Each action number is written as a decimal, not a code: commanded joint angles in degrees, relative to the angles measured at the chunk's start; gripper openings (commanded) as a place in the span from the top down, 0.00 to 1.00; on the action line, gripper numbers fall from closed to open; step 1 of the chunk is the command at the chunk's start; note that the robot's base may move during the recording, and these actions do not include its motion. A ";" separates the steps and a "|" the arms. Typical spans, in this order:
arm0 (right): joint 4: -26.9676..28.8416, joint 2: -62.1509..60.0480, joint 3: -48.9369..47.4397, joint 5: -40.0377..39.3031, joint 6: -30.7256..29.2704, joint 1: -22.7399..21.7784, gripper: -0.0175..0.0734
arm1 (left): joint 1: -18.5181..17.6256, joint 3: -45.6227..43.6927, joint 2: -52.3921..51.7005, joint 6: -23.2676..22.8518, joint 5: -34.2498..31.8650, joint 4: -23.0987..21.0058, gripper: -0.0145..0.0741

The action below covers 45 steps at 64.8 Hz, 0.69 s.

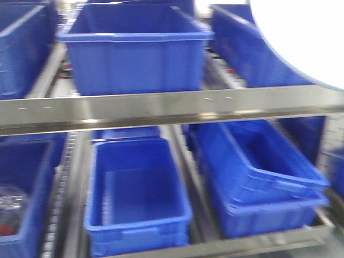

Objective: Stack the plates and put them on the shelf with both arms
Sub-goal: 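Drive the base away from the table toward the blue-bin shelf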

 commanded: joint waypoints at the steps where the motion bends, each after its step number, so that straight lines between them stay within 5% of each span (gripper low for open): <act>1: 0.20 0.10 -1.71 -5.84 -0.11 -0.06 0.75 | -0.19 -1.69 0.34 -0.39 -4.54 0.03 0.74; 45: 0.20 0.10 -1.71 -5.79 -0.11 -0.06 0.75 | -0.19 -1.69 0.34 -0.39 -4.54 0.03 0.74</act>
